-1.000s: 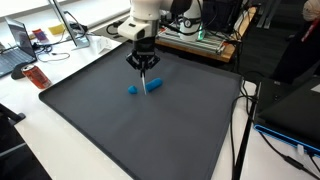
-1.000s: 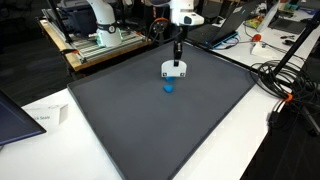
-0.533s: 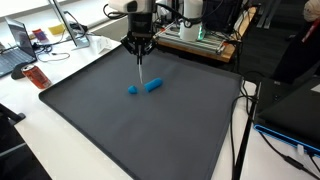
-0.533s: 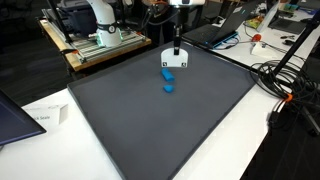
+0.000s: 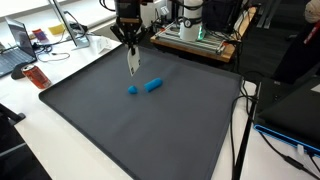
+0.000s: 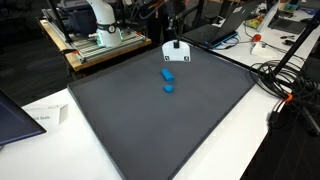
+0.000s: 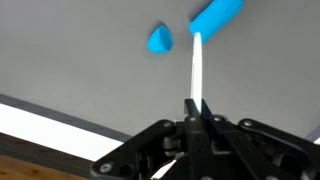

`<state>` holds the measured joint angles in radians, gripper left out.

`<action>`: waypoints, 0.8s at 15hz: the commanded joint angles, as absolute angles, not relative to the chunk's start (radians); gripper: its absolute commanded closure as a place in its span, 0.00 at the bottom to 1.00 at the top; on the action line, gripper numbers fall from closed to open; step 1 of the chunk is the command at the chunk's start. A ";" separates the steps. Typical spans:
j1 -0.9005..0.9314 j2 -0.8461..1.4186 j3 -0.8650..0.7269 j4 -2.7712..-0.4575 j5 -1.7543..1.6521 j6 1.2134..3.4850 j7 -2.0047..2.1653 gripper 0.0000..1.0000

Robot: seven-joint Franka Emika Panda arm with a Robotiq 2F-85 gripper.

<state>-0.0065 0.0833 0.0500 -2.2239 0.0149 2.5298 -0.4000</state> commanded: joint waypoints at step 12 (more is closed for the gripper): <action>-0.029 0.189 0.047 -2.125 0.211 2.523 -0.263 0.99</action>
